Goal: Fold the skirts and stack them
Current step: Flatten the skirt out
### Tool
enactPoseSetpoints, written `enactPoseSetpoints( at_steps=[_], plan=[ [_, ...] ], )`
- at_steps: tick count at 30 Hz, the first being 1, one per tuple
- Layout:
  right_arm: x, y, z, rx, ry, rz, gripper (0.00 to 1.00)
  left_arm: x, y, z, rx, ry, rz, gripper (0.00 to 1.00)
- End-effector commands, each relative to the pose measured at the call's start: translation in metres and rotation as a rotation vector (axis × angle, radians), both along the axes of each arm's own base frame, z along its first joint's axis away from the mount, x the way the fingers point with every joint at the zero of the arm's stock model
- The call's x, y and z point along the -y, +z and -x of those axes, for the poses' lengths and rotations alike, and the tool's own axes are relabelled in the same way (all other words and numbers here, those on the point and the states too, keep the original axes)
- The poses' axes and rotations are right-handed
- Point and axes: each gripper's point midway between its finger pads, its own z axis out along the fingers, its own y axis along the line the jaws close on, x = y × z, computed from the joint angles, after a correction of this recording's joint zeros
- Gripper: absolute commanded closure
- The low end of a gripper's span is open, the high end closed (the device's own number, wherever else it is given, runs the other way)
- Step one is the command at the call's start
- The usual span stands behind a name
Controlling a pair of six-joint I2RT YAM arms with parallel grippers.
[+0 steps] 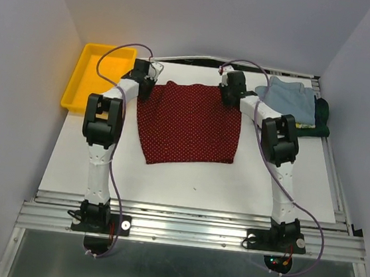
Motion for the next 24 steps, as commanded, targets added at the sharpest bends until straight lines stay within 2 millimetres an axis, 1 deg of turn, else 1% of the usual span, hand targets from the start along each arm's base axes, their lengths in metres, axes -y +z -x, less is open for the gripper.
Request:
enactPoseSetpoints(
  at_steps=[1, 2, 3, 4, 7, 9, 10, 12, 14, 16, 17, 19, 22, 23, 24],
  plan=[
    [0.037, -0.034, 0.018, -0.074, -0.048, 0.110, 0.83, -0.038, 0.008, -0.008, 0.015, 0.077, -0.082, 0.67],
    [0.038, -0.039, 0.023, -0.087, -0.043, 0.115, 0.83, -0.042, 0.004, -0.007, 0.003, 0.084, -0.093, 0.67],
    [0.043, -0.039, 0.022, -0.088, -0.050, 0.113, 0.84, -0.050, 0.003, -0.006, -0.005, 0.102, -0.108, 0.67],
    [0.044, -0.038, 0.024, -0.090, -0.046, 0.115, 0.85, -0.054, 0.000, -0.007, -0.011, 0.111, -0.120, 0.68],
    [0.042, -0.037, 0.027, -0.095, -0.033, 0.107, 0.85, -0.063, 0.004, -0.007, -0.011, 0.139, -0.129, 0.72],
    [0.039, -0.035, 0.028, -0.096, -0.020, 0.094, 0.85, -0.058, 0.018, -0.003, 0.015, 0.117, -0.099, 0.72],
    [0.038, -0.034, 0.028, -0.097, -0.015, 0.089, 0.84, -0.051, 0.038, -0.008, 0.073, 0.100, -0.083, 0.72],
    [0.035, -0.034, 0.029, -0.100, -0.003, 0.075, 0.85, -0.041, 0.050, -0.006, 0.100, 0.076, -0.086, 0.71],
    [0.033, -0.034, 0.029, -0.102, 0.000, 0.069, 0.85, -0.034, 0.072, -0.010, 0.153, 0.068, -0.065, 0.71],
    [0.031, -0.032, 0.028, -0.103, 0.002, 0.060, 0.85, -0.023, 0.084, -0.012, 0.179, 0.039, -0.029, 0.71],
    [0.030, -0.034, 0.029, -0.112, 0.004, 0.056, 0.84, -0.017, 0.087, -0.012, 0.182, 0.025, -0.017, 0.70],
    [0.029, -0.032, 0.028, -0.110, 0.008, 0.052, 0.84, -0.009, 0.089, -0.012, 0.189, 0.017, -0.010, 0.70],
    [0.027, -0.033, 0.030, -0.126, 0.034, 0.057, 0.84, 0.004, 0.078, -0.010, 0.169, -0.002, -0.004, 0.69],
    [0.026, -0.036, 0.036, -0.151, 0.050, 0.057, 0.85, 0.010, 0.077, -0.009, 0.161, -0.021, 0.023, 0.69],
    [0.026, -0.034, 0.038, -0.157, 0.067, 0.061, 0.85, 0.013, 0.081, -0.007, 0.157, -0.023, 0.045, 0.69]
  ],
)
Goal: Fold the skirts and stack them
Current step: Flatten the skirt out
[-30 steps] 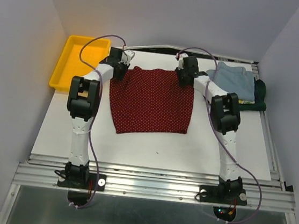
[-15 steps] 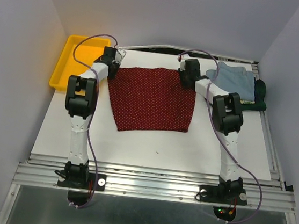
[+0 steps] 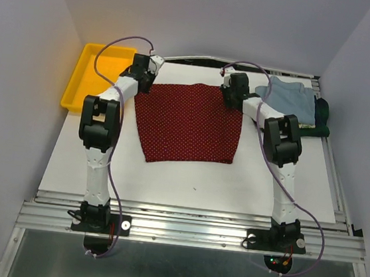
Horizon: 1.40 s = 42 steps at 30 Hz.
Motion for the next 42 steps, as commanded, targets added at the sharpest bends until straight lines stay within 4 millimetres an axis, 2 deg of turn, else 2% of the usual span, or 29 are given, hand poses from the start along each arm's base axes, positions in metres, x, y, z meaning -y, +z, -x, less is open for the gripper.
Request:
enactPoseSetpoints(
  at_steps=[1, 2, 3, 4, 5, 6, 7, 8, 9, 10, 11, 12, 13, 14, 16, 19, 20, 24, 26, 28, 30, 32, 34, 35, 36, 37, 38, 39, 42],
  plan=[
    [0.017, -0.038, 0.041, -0.208, 0.038, 0.061, 0.85, 0.023, 0.037, 0.000, 0.056, -0.052, 0.083, 0.69],
    [0.019, -0.039, 0.050, -0.232, 0.056, 0.073, 0.86, 0.026, 0.047, 0.003, 0.064, -0.058, 0.101, 0.68],
    [0.018, -0.040, 0.056, -0.248, 0.073, 0.071, 0.86, 0.027, 0.045, 0.011, 0.046, -0.065, 0.111, 0.69],
    [0.019, -0.041, 0.062, -0.260, 0.090, 0.078, 0.86, 0.031, 0.059, 0.021, 0.050, -0.087, 0.134, 0.68],
    [0.021, -0.044, 0.077, -0.293, 0.108, 0.078, 0.86, 0.033, 0.047, 0.037, 0.006, -0.101, 0.137, 0.68],
    [0.020, -0.045, 0.086, -0.315, 0.132, 0.073, 0.86, 0.034, 0.061, 0.049, 0.018, -0.116, 0.140, 0.67],
    [0.021, -0.048, 0.096, -0.337, 0.141, 0.074, 0.86, 0.032, 0.044, 0.059, -0.026, -0.116, 0.132, 0.67],
    [0.023, -0.050, 0.105, -0.355, 0.151, 0.074, 0.88, 0.031, 0.058, 0.069, -0.008, -0.124, 0.132, 0.67],
    [0.025, -0.054, 0.125, -0.398, 0.168, 0.072, 0.88, 0.028, 0.039, 0.088, -0.062, -0.132, 0.118, 0.66],
    [0.027, -0.056, 0.136, -0.422, 0.176, 0.071, 0.89, 0.025, 0.035, 0.100, -0.088, -0.131, 0.111, 0.66],
    [0.029, -0.058, 0.149, -0.450, 0.193, 0.074, 0.89, 0.023, 0.044, 0.110, -0.075, -0.136, 0.108, 0.66],
    [0.030, -0.059, 0.169, -0.489, 0.215, 0.058, 0.89, 0.020, 0.029, 0.128, -0.122, -0.140, 0.096, 0.66],
    [0.027, -0.060, 0.182, -0.510, 0.246, 0.063, 0.90, 0.018, 0.035, 0.137, -0.114, -0.142, 0.093, 0.65],
    [0.020, -0.061, 0.202, -0.557, 0.285, 0.047, 0.90, 0.016, 0.026, 0.150, -0.144, -0.143, 0.091, 0.65],
    [0.015, -0.060, 0.236, -0.617, 0.337, 0.035, 0.90, 0.018, 0.025, 0.164, -0.172, -0.157, 0.109, 0.65],
    [-0.007, -0.053, 0.288, -0.698, 0.458, 0.019, 0.91, 0.022, 0.019, 0.182, -0.215, -0.174, 0.120, 0.65],
    [-0.015, -0.056, 0.319, -0.762, 0.512, 0.027, 0.91, 0.022, 0.016, 0.184, -0.223, -0.179, 0.115, 0.65],
    [-0.036, -0.045, 0.373, -0.861, 0.611, -0.005, 0.91, 0.027, 0.002, 0.181, -0.254, -0.184, 0.108, 0.65],
    [-0.041, -0.039, 0.383, -0.898, 0.597, -0.042, 0.92, 0.031, -0.016, 0.180, -0.306, -0.187, 0.110, 0.65],
    [-0.050, -0.034, 0.394, -0.941, 0.617, -0.093, 0.92, 0.036, -0.021, 0.169, -0.309, -0.194, 0.106, 0.65],
    [-0.056, -0.031, 0.408, -1.010, 0.635, -0.133, 0.92, 0.042, -0.041, 0.163, -0.352, -0.203, 0.095, 0.65],
    [-0.062, -0.027, 0.417, -1.047, 0.657, -0.171, 0.92, 0.051, -0.059, 0.150, -0.385, -0.212, 0.091, 0.66],
    [-0.065, -0.027, 0.425, -1.069, 0.660, -0.189, 0.92, 0.061, -0.055, 0.127, -0.368, -0.224, 0.095, 0.66],
    [-0.067, -0.027, 0.430, -1.081, 0.671, -0.196, 0.92, 0.065, -0.071, 0.123, -0.402, -0.227, 0.092, 0.67],
    [-0.072, -0.025, 0.437, -1.095, 0.693, -0.205, 0.92, 0.070, -0.073, 0.115, -0.398, -0.231, 0.091, 0.67],
    [-0.073, -0.024, 0.440, -1.099, 0.703, -0.204, 0.92, 0.082, -0.063, 0.100, -0.368, -0.250, 0.091, 0.67],
    [-0.077, -0.020, 0.445, -1.104, 0.723, -0.209, 0.91, 0.089, -0.074, 0.097, -0.387, -0.269, 0.083, 0.67],
    [-0.082, -0.014, 0.447, -1.107, 0.737, -0.241, 0.91, 0.099, -0.063, 0.083, -0.350, -0.287, 0.084, 0.67],
    [-0.094, 0.013, 0.447, -1.048, 0.797, -0.298, 0.85, 0.141, -0.068, 0.084, -0.359, -0.376, 0.077, 0.67]
  ],
)
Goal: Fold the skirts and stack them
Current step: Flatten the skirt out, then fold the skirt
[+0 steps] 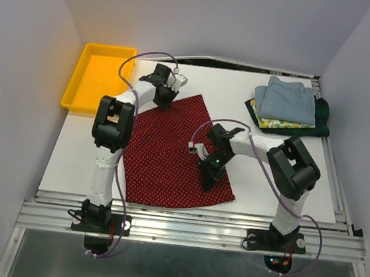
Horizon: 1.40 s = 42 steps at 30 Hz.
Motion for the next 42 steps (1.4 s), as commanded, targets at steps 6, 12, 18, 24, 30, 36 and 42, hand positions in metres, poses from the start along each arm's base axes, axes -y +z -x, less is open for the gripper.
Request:
enactPoseSetpoints(
  at_steps=[6, 12, 18, 24, 30, 36, 42],
  plan=[
    [-0.019, 0.066, -0.021, 0.137, -0.012, -0.123, 0.80, 0.087, -0.001, 0.009, -0.011, -0.187, 0.038, 0.65],
    [0.008, 0.099, -0.134, 0.369, -0.218, -0.139, 0.75, 0.110, 0.045, -0.015, 0.075, -0.220, 0.139, 0.54],
    [0.037, 0.133, -0.253, 0.737, -0.247, -0.041, 0.74, 0.073, 0.127, -0.002, 0.170, -0.261, 0.187, 0.37],
    [0.032, 0.145, -0.340, 0.962, -0.232, -0.038, 0.63, 0.012, 0.151, 0.009, 0.187, -0.290, 0.118, 0.32],
    [0.028, 0.112, -0.385, 1.047, -0.143, -0.044, 0.57, -0.014, 0.135, 0.025, 0.129, -0.261, 0.149, 0.32],
    [0.033, 0.080, -0.409, 1.071, -0.092, -0.031, 0.50, -0.022, 0.116, 0.044, 0.099, -0.228, 0.180, 0.32],
    [0.047, 0.026, -0.408, 1.012, -0.037, 0.014, 0.50, -0.036, 0.101, 0.045, 0.102, -0.204, 0.146, 0.32]
  ],
)
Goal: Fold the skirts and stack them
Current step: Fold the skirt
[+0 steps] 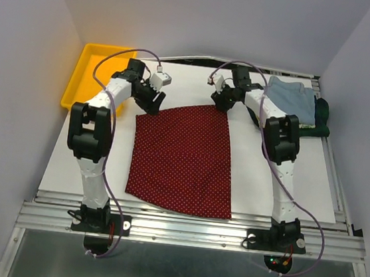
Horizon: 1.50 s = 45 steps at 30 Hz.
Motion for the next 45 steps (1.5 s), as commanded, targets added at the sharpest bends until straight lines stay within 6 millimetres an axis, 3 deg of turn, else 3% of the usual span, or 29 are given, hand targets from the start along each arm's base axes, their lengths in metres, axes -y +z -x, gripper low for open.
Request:
enactPoseSetpoints(
  at_steps=[1, 4, 9, 13, 24, 27, 31, 32, 34, 38, 39, 42, 45],
  plan=[
    [0.008, 0.002, -0.020, 0.078, 0.031, 0.019, 0.50, -0.008, 0.034, -0.012, 0.124, 0.003, 0.006, 0.32],
    [0.014, -0.017, -0.016, 0.044, 0.036, 0.025, 0.51, -0.017, 0.023, -0.017, 0.111, -0.003, -0.028, 0.32],
    [0.014, -0.031, -0.002, -0.002, 0.082, 0.033, 0.62, -0.042, -0.004, -0.023, 0.050, 0.006, -0.091, 0.32],
    [0.014, -0.033, 0.003, -0.007, 0.107, 0.040, 0.74, -0.054, -0.014, -0.031, 0.025, 0.005, -0.118, 0.33],
    [0.016, -0.023, -0.008, 0.035, 0.099, 0.060, 0.98, -0.062, -0.063, -0.017, -0.093, -0.025, -0.170, 0.45],
    [0.017, -0.020, -0.015, 0.054, 0.089, 0.070, 0.99, -0.061, -0.071, -0.019, -0.109, -0.020, -0.166, 0.55],
    [0.020, -0.012, -0.034, 0.118, 0.045, 0.080, 0.99, -0.060, -0.073, -0.026, -0.103, -0.012, -0.162, 0.80],
    [0.020, -0.003, -0.045, 0.161, 0.011, 0.075, 0.99, -0.058, -0.071, -0.030, -0.097, -0.002, -0.153, 0.90],
    [0.021, 0.006, -0.058, 0.203, -0.024, 0.068, 0.99, -0.057, -0.066, -0.035, -0.081, 0.008, -0.146, 1.00],
    [0.027, 0.041, -0.091, 0.318, -0.130, 0.035, 0.99, -0.059, -0.044, -0.054, 0.003, 0.048, -0.148, 1.00],
    [0.033, 0.062, -0.103, 0.368, -0.166, 0.014, 0.99, -0.060, -0.034, -0.057, 0.030, 0.060, -0.148, 1.00],
    [0.033, 0.104, -0.111, 0.447, -0.190, -0.014, 0.99, -0.062, -0.006, -0.066, 0.121, 0.077, -0.149, 1.00],
    [0.034, 0.150, -0.103, 0.501, -0.191, -0.044, 0.99, -0.064, 0.022, -0.068, 0.216, 0.090, -0.152, 1.00]
  ],
)
